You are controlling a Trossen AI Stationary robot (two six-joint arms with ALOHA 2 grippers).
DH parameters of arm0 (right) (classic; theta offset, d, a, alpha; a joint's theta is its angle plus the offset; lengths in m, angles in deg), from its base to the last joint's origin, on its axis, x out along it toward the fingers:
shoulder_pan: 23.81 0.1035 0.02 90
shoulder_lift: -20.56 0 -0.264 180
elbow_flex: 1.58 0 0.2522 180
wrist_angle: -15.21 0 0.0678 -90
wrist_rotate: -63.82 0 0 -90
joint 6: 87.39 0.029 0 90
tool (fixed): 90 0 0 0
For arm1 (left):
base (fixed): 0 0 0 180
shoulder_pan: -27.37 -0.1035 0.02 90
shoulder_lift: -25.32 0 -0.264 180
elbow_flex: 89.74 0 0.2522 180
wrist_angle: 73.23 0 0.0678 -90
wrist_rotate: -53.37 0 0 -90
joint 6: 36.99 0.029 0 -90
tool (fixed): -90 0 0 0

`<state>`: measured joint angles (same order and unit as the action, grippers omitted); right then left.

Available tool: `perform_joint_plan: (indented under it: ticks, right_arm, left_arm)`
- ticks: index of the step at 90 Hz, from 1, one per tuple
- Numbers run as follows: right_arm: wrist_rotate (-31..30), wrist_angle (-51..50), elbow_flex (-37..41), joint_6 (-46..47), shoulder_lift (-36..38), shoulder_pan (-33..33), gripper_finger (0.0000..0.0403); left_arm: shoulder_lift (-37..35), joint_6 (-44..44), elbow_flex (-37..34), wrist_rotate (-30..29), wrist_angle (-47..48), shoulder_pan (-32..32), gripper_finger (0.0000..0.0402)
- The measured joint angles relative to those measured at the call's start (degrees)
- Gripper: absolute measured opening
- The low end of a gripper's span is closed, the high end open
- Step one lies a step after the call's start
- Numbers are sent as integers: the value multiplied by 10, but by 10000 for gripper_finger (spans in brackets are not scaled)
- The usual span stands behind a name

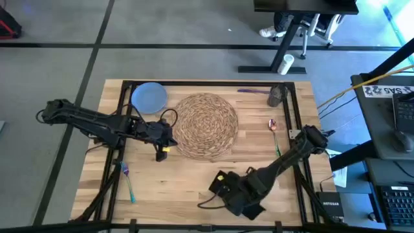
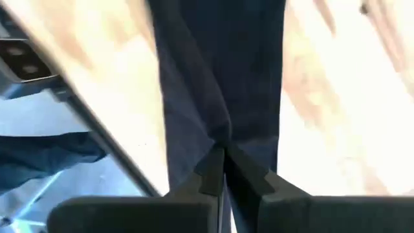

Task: Set table place
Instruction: Fold the black table napkin on the table, then put the black table napkin to the left side of the brown placemat

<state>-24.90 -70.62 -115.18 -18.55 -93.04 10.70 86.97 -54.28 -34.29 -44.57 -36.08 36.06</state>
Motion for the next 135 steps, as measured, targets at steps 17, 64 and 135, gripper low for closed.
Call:
perform_joint_plan:
  ticks: [17,64,135]
  right_arm:
    - [-24,19,25,-25,0,-30,0]
    - [-28,62,117,2,0,-74,1]
    - [-17,52,144,-143,25,-122,60]
  left_arm:
    - [0,-18,0,0,0,12,1]
    - [0,-36,0,0,31,22,1]
    - [0,-54,0,-1,-20,21,1]
